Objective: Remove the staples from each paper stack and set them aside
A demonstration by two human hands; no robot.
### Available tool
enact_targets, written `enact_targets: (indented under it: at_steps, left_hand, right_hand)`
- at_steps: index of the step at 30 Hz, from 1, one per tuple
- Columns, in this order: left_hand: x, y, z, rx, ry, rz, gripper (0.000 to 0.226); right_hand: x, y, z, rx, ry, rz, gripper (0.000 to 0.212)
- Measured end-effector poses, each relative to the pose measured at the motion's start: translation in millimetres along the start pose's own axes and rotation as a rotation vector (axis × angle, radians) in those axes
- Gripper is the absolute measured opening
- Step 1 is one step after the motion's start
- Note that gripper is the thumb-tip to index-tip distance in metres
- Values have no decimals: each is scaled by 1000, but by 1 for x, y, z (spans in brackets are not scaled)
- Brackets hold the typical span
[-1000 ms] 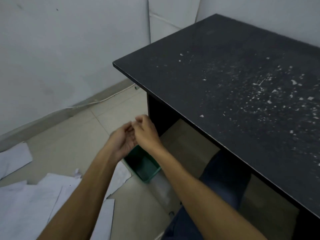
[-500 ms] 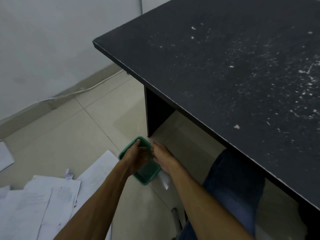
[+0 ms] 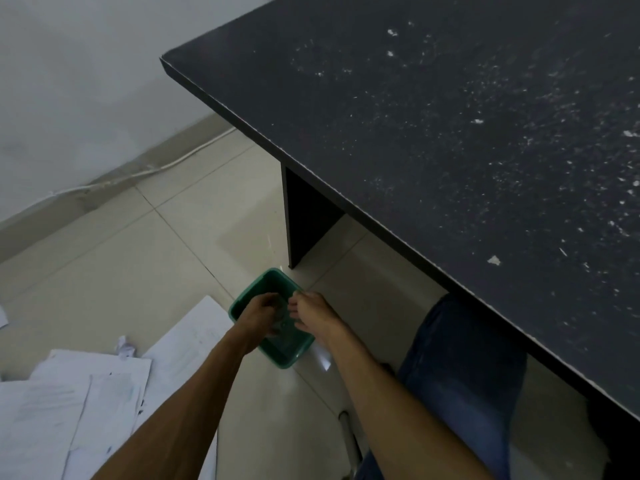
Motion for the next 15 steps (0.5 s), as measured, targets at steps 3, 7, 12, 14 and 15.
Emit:
enact_targets:
  at_steps: [3, 7, 12, 14, 15]
  left_hand:
    - [-7, -9, 2, -134, 80, -216, 40]
    - [-10, -27, 5, -294, 143, -309, 23]
    - [-22, -23, 12, -249, 213, -494, 26]
    - [-20, -15, 12, -168, 205, -544, 34]
    - [-19, -10, 11, -139, 223, -567, 37]
  right_hand:
    - [-2, -4, -10, -16, -85, 160, 34]
    - [18, -8, 12, -37, -222, 267, 18]
    - [23, -11, 24, -35, -326, 414, 18]
    - [26, -10, 35, -30, -349, 542, 22]
    - [25, -9, 38, -17, -367, 607, 24]
Point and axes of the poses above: each hand's wrist, its own z-axis away from the middle knuckle, its own y-axis out of the palm, x = y × z, the point moved 8 cm from there along -z, towards the middle knuckle, and after that the axes turned 15 degrees about -z, right-handed, at the moved point
